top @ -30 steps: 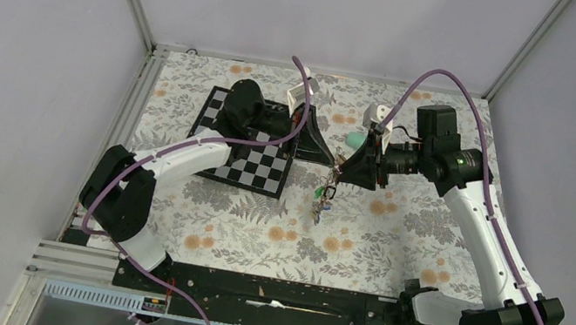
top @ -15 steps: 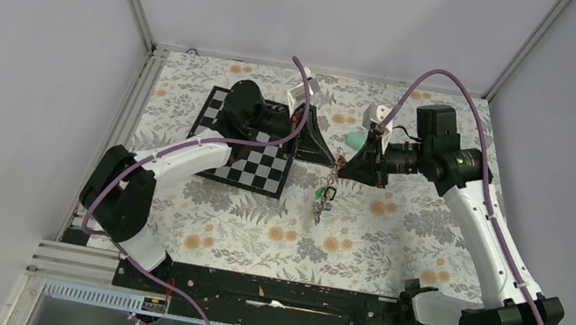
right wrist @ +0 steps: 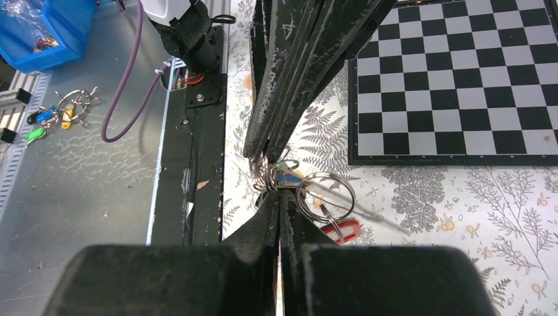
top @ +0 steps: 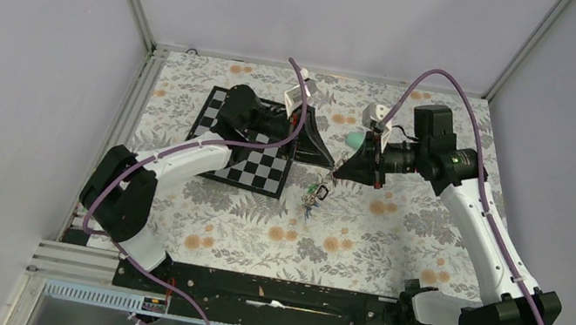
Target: Put the keys on the keyring
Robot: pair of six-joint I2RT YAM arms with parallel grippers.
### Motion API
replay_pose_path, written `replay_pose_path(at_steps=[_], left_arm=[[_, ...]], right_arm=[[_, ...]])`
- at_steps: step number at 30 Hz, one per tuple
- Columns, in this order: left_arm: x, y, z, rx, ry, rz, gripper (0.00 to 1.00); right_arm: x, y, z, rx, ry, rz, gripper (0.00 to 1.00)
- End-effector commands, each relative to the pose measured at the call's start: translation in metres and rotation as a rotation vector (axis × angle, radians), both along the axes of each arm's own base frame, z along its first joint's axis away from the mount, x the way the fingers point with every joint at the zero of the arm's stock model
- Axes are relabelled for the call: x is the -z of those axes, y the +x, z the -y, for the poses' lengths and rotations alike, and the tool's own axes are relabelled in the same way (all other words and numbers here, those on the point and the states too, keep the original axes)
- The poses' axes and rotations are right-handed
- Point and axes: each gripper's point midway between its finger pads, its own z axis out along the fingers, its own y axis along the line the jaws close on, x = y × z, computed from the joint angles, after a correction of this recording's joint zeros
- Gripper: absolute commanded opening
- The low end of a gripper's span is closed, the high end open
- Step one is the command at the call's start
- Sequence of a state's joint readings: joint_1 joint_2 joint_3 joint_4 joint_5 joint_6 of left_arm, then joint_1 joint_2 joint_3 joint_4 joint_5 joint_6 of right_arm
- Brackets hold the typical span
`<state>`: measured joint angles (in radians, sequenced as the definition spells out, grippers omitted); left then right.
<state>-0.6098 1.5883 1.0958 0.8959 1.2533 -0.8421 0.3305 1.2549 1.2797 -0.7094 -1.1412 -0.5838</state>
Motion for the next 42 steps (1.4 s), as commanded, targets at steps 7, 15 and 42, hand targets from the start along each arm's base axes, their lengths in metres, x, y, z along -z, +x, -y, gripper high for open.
replay_pose_path(at_steps=[7,15,42], left_arm=[[-0.021,-0.017,0.001,0.033,-0.100,0.092,0.00],[-0.018,-0.018,0.004,0.037,-0.101,0.086,0.00],[-0.006,-0.020,0.010,0.039,-0.107,0.065,0.00]], right_arm=[[-0.008,-0.003,-0.008,-0.050,0.070,-0.029,0.00],[-0.009,-0.007,-0.013,-0.072,0.077,-0.040,0.00],[-0.033,-0.010,-0.022,-0.084,0.080,0.014,0.09]])
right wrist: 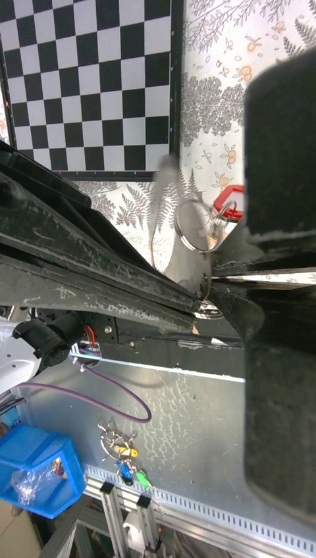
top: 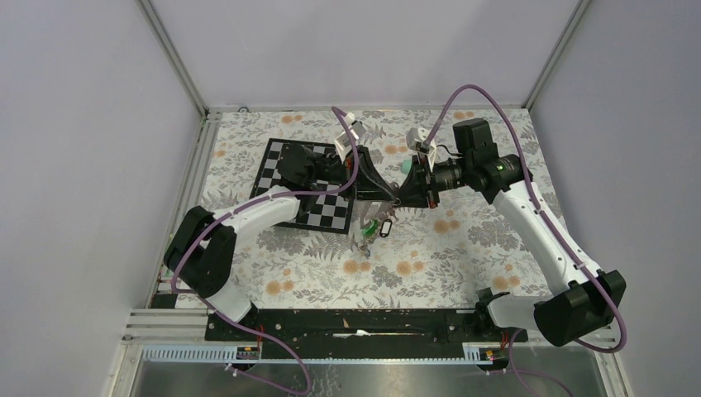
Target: Put the keys on the keyring
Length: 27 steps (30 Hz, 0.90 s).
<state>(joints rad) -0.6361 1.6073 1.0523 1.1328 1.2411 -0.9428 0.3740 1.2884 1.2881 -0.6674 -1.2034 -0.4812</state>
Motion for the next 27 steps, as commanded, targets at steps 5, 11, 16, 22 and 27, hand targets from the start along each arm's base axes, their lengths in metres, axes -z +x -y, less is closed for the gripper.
replay_pose_path(at_steps=[5,11,16,22,27], left_arm=[[-0.001,-0.007,0.006,0.013,-0.031,0.025,0.00],[-0.002,-0.007,0.004,0.014,-0.031,0.034,0.00],[-0.003,-0.004,0.000,0.004,-0.031,0.039,0.00],[-0.005,0.000,-0.004,-0.007,-0.033,0.047,0.00],[-0.009,0.000,-0.008,-0.009,-0.045,0.053,0.00]], right_arm=[[-0.027,0.004,-0.002,0.013,0.013,0.151,0.03],[-0.031,0.003,0.006,0.039,-0.011,0.191,0.00],[-0.025,0.002,0.014,0.067,-0.052,0.212,0.00],[-0.018,0.005,0.023,0.113,-0.102,0.231,0.00],[-0.011,0.010,0.029,0.151,-0.134,0.226,0.00]])
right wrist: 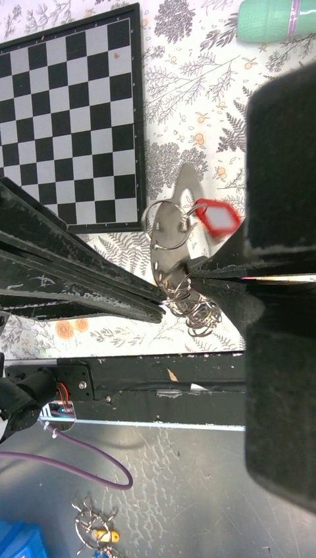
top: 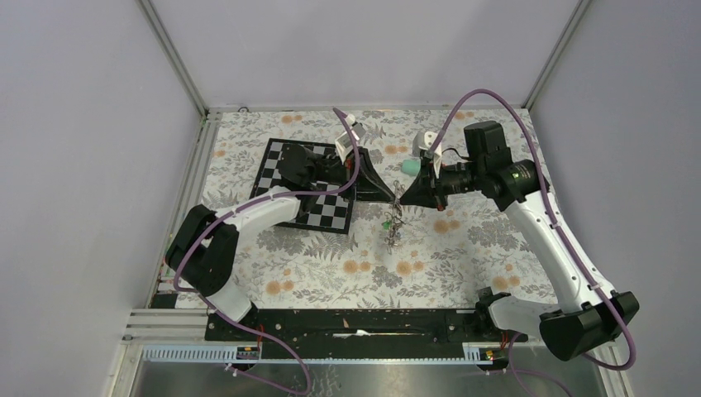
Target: Put the keys on the keyring
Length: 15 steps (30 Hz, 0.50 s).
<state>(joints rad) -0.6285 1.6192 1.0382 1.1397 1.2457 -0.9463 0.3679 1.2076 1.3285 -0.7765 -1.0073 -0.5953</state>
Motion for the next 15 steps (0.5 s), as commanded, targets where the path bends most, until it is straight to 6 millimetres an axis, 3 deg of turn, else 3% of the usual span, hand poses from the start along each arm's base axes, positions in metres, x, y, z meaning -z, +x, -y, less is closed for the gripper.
replay_pose_path(at_steps=[1,7,15], left_arm=[[-0.019,-0.004,-0.008,-0.003,-0.063,0.071,0.00],[-0.021,-0.003,-0.009,-0.010,-0.069,0.067,0.00],[-0.024,-0.003,-0.010,-0.014,-0.080,0.057,0.00]], right_arm=[[-0.007,0.003,0.008,0.041,-0.017,0.056,0.01],[-0.007,-0.004,0.008,0.019,0.006,0.034,0.20],[0.008,-0.015,0.000,-0.058,0.057,-0.041,0.40]])
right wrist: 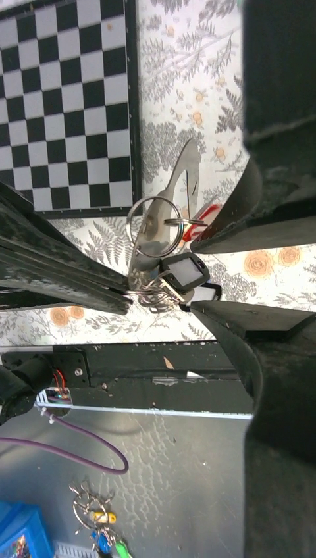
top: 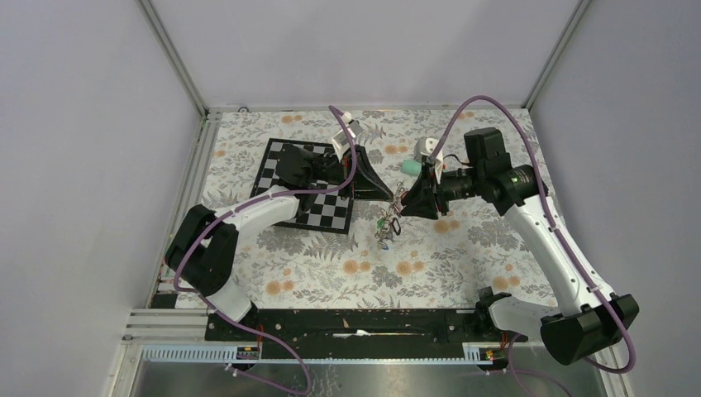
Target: Put the keys on the keyring
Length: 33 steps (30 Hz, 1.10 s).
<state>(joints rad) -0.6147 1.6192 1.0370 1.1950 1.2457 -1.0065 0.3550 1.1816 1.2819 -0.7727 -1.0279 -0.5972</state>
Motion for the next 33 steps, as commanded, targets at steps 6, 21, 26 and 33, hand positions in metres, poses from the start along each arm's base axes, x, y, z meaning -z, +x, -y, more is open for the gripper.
replay_pose_path(at_steps=[6,21,26,33], left_arm=[[-0.019,-0.003,-0.004,-0.020,-0.072,0.060,0.00],[-0.018,-0.002,-0.004,-0.026,-0.068,0.052,0.00],[-0.017,-0.002,-0.003,-0.024,-0.067,0.049,0.00],[-0.016,-0.001,-0.004,-0.024,-0.064,0.049,0.00]], right_arm=[[0.008,-0.014,-0.007,-0.090,0.075,-0.049,0.47],[0.010,-0.008,-0.016,-0.116,0.118,-0.094,0.55],[0.013,-0.009,-0.018,-0.122,0.127,-0.112,0.45],[0.012,-0.007,-0.016,-0.106,0.111,-0.089,0.24]])
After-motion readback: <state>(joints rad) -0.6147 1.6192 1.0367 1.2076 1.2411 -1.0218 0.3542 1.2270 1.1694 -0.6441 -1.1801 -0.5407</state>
